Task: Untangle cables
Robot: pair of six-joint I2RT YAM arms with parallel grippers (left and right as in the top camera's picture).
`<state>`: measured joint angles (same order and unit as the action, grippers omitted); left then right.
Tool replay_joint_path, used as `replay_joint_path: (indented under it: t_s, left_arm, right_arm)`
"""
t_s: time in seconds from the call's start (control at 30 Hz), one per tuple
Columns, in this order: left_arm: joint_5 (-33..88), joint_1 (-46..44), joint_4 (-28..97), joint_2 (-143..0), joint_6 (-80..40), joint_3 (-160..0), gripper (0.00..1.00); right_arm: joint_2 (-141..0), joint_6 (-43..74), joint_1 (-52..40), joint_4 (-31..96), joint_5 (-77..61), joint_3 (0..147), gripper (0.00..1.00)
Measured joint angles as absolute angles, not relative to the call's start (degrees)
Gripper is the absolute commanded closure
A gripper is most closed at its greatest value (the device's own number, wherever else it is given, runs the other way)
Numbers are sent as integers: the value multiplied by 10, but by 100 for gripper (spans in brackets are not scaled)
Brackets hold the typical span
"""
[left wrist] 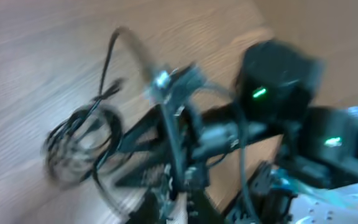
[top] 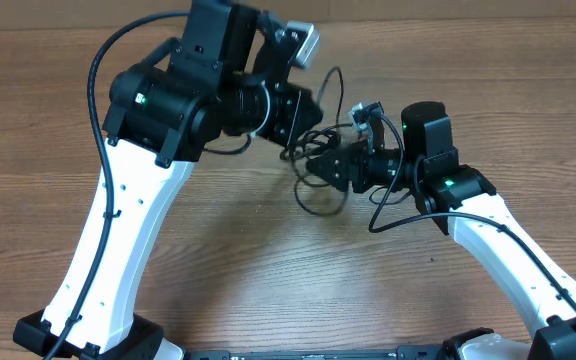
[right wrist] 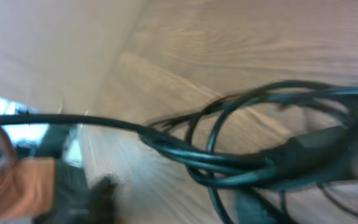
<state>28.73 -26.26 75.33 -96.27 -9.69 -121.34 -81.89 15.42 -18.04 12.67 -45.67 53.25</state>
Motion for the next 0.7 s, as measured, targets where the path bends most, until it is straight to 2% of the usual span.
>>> replay_joint_path:
  t_s: [0.03,0.07,0.17,0.23,0.37,0.53,0.67,0.7]
  left_arm:
    - [270,-263,768,-963,-95,-1213,67]
    - [247,-263,788,-963,-92,-1213,58]
    - [188,-263,820,-963,-93,-1208,48]
    - [154,-263,826,-963,-94,-1200,44]
    - [118,-263,818,-963,-98,-1179,43]
    - [92,-263,777,-962,-112,-1120,43]
    - [83,-263,726,-962,-123,-1049,44]
    - [82,-263,714,-962,-129,-1031,44]
  right_arm:
    - [-819,151,-180,142,-445,533,90]
    - [-819,150,-180,171,-429,533,93]
    - [-819,153,-180,247,-387,533,93]
    - [-819,153,-180,305,-345,533,79]
    - [-819,152,-180,385,-257,533,63]
    - [-819,149,-180,398,-199,533,50]
    - [-819,148,-180,395,-190,533,21]
    - [-819,152,-180,394,-192,533,20]
